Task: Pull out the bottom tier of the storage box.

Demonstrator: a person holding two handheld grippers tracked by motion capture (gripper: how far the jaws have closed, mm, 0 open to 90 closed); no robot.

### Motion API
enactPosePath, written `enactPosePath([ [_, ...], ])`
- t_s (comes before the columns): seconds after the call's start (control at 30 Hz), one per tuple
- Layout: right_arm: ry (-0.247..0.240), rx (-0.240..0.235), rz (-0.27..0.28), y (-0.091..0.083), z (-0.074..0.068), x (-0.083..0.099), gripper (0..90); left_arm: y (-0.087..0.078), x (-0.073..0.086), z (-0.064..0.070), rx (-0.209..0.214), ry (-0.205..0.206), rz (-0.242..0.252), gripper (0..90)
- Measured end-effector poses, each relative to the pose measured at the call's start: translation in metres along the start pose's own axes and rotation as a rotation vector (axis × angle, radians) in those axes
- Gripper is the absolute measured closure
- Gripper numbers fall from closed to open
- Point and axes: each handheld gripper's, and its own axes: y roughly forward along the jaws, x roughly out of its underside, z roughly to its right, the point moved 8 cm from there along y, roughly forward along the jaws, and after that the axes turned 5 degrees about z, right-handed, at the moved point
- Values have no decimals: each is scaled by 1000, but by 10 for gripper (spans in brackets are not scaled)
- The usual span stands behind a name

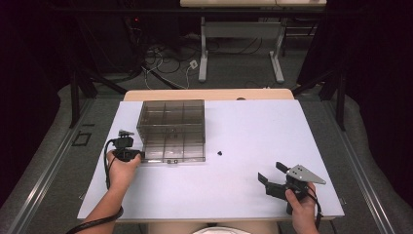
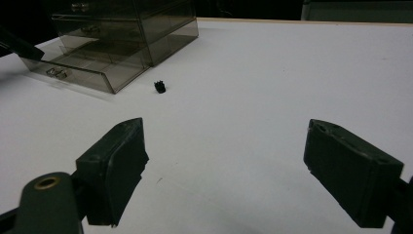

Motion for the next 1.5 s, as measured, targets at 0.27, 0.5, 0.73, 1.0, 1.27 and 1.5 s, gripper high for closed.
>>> enactPosePath([
  [0.27, -1, 0, 1, 0, 0, 0, 150, 0, 0, 0, 2, 1, 8, 857],
  [0.5, -1, -1, 0, 0, 0, 0, 151, 0, 1, 0, 3, 1, 8, 856],
  [0.73, 1, 1, 0, 0, 0, 0, 151, -2, 2, 0, 14, -2, -13, 854],
  [1.0, -2, 3, 4, 1, 0, 0, 151, 0, 0, 0, 16, -7, 13, 831],
  [1.27, 0, 1, 4, 1, 0, 0, 151, -3, -3, 1, 19, -1, 19, 782],
  [1.5, -3, 0, 4, 1, 0, 0, 151, -5, -5, 1, 20, 3, 24, 751],
])
